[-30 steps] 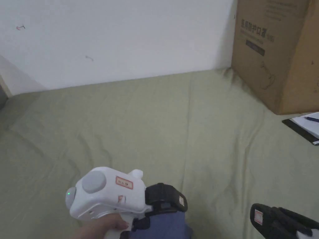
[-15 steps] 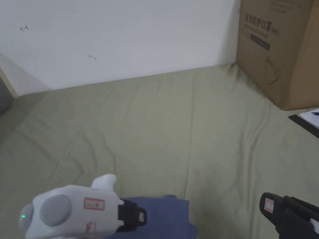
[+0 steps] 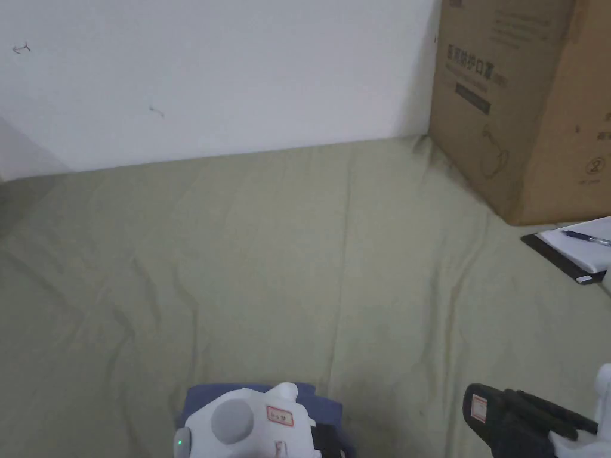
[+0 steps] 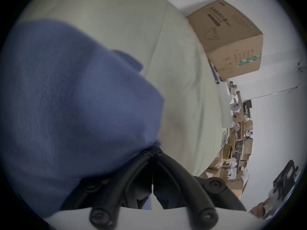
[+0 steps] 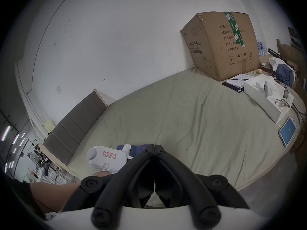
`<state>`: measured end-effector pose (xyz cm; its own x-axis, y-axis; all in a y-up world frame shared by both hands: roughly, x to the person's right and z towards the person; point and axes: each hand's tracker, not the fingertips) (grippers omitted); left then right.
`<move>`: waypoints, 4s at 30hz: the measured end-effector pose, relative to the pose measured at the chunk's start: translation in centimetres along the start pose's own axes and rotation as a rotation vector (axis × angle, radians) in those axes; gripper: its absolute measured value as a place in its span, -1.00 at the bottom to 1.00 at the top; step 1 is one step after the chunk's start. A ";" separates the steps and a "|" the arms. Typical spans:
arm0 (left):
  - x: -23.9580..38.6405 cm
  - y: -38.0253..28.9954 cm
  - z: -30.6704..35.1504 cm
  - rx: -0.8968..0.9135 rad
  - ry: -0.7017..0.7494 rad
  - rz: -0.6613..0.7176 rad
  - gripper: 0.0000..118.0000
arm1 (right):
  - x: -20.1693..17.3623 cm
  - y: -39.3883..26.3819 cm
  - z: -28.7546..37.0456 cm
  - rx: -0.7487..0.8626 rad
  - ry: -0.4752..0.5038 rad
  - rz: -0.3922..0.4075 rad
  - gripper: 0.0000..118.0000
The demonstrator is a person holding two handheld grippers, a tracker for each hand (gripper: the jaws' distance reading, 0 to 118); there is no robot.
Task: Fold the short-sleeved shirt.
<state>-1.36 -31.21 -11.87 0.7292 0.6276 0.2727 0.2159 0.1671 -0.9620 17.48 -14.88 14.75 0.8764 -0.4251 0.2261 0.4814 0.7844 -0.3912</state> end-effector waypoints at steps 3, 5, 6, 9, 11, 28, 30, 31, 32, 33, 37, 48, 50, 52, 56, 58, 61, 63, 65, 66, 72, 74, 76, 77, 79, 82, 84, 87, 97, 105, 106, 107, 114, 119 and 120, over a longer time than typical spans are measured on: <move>1.3 -1.2 4.9 0.208 -0.036 -0.165 -1.00 | -0.5 0.3 0.6 0.008 0.016 -0.003 -1.00; 2.2 -2.2 9.8 0.375 -0.004 -0.270 -1.00 | -1.0 0.6 1.1 0.030 0.022 0.013 -1.00; 2.4 -2.7 12.0 0.456 0.029 -0.306 -1.00 | -1.3 0.7 1.4 0.044 0.025 0.020 -1.00; 2.7 -4.9 19.4 0.754 0.161 -0.398 -1.00 | -2.5 1.2 2.4 0.107 0.041 0.041 -1.00; 2.8 -7.3 23.4 0.939 0.241 -0.449 -1.00 | -3.5 1.5 3.2 0.181 0.060 0.077 -1.00; 1.9 -17.2 24.9 1.332 0.537 -0.628 -1.00 | -7.4 -4.1 1.3 0.533 -0.190 0.316 -1.00; 2.0 -17.1 24.8 1.335 0.533 -0.607 -1.00 | -7.4 -4.1 1.4 0.535 -0.200 0.323 -1.00; 2.1 -17.0 24.8 1.330 0.531 -0.598 -1.00 | -7.4 -4.0 1.5 0.535 -0.203 0.324 -1.00; 2.1 -16.9 24.8 1.322 0.527 -0.593 -1.00 | -7.5 -3.8 1.6 0.536 -0.217 0.332 -1.00; 2.1 -16.8 24.7 1.319 0.527 -0.588 -1.00 | -7.5 -3.7 1.7 0.539 -0.218 0.334 -1.00; 1.9 -16.7 24.5 1.314 0.534 -0.559 -1.00 | -7.2 -3.5 1.8 0.545 -0.224 0.324 -1.00; 0.4 -15.3 25.7 1.149 0.429 -0.524 -1.00 | -6.7 -1.7 -2.4 0.280 -0.032 0.192 -1.00; -0.7 -14.6 26.0 1.111 0.399 -0.454 -1.00 | -6.5 -1.2 -7.6 -0.024 0.035 0.115 -1.00; -2.0 -14.2 26.2 1.085 0.332 -0.362 -1.00 | -5.8 -1.9 -12.8 -0.315 0.071 0.056 -1.00; -5.8 -12.4 26.3 0.950 0.169 -0.167 -1.00 | -4.5 -5.9 -19.8 -0.616 -0.013 0.071 -1.00; -8.1 -11.1 26.1 0.880 0.128 -0.097 -1.00 | -4.4 -7.4 -21.7 -0.711 -0.070 0.190 -1.00; -11.2 -8.6 25.1 0.762 0.087 -0.037 -1.00 | -4.5 -7.6 -21.8 -0.668 -0.031 0.208 -1.00; -13.6 -6.3 23.8 0.653 0.011 0.016 -0.95 | -4.2 -7.2 -22.1 -0.699 -0.027 0.185 -1.00; -16.6 -3.5 21.7 0.505 -0.173 0.094 -0.34 | -3.6 -7.0 -22.1 -0.710 -0.012 0.148 -1.00; -17.7 -2.3 20.7 0.426 -0.233 0.117 0.13 | -3.4 -7.0 -22.1 -0.710 -0.006 0.142 -1.00; -20.9 3.0 14.4 0.147 -0.350 0.053 0.99 | -3.0 -7.4 -21.9 -0.693 0.013 0.121 -1.00; -21.2 4.0 11.9 0.029 -0.472 0.133 1.00 | -3.0 -7.4 -22.1 -0.700 0.013 0.120 -1.00; -21.3 4.9 9.9 -0.032 -0.644 0.166 1.00 | -3.1 -7.6 -22.5 -0.705 0.015 0.129 -1.00; -20.9 5.5 8.9 -0.070 -0.718 0.176 1.00 | -3.1 -7.7 -22.5 -0.705 0.017 0.135 -1.00; -20.0 6.0 7.0 -0.112 -0.703 0.205 1.00 | -3.2 -7.8 -22.6 -0.701 0.019 0.143 -1.00; -18.2 6.7 6.5 -0.153 -0.663 0.173 1.00 | -3.2 -7.9 -22.4 -0.692 0.020 0.149 -1.00; -17.7 6.8 7.0 -0.164 -0.599 0.118 0.99 | -3.3 -7.9 -22.3 -0.686 0.024 0.154 -1.00; -16.5 6.2 9.0 -0.086 -0.405 -0.003 -0.08 | -3.1 -7.6 -21.9 -0.680 0.027 0.133 -1.00; -12.9 4.8 13.4 0.055 -0.213 -0.134 -0.73 | -4.5 -5.5 -18.1 -0.548 0.041 0.173 -1.00; -18.8 6.5 27.0 0.173 0.135 -0.195 -0.73 | -8.9 -4.3 -16.0 -0.501 0.065 0.280 -1.00; -20.2 6.8 28.7 0.179 0.215 -0.198 -0.73 | -9.4 -4.4 -16.0 -0.505 0.069 0.285 -1.00; -21.8 7.2 30.2 0.175 0.294 -0.185 -0.73 | -9.8 -4.6 -16.3 -0.511 0.075 0.285 -1.00; -30.5 10.1 35.8 0.113 0.720 -0.174 -0.73 | -12.2 -6.5 -17.7 -0.530 0.102 0.272 -1.00; -35.3 12.0 36.3 0.048 0.927 -0.155 -0.73 | -13.8 -6.7 -19.6 -0.573 0.064 0.290 -1.00; -35.7 12.2 36.0 0.034 0.972 -0.182 -0.72 | -14.0 -6.7 -19.7 -0.570 0.064 0.293 -1.00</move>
<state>-48.18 -24.19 -33.79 0.9060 -0.3043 0.2942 0.3697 0.2305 -0.9001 2.23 -23.11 -3.34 0.9629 -0.2696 -0.0089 0.1368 0.5165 -0.8453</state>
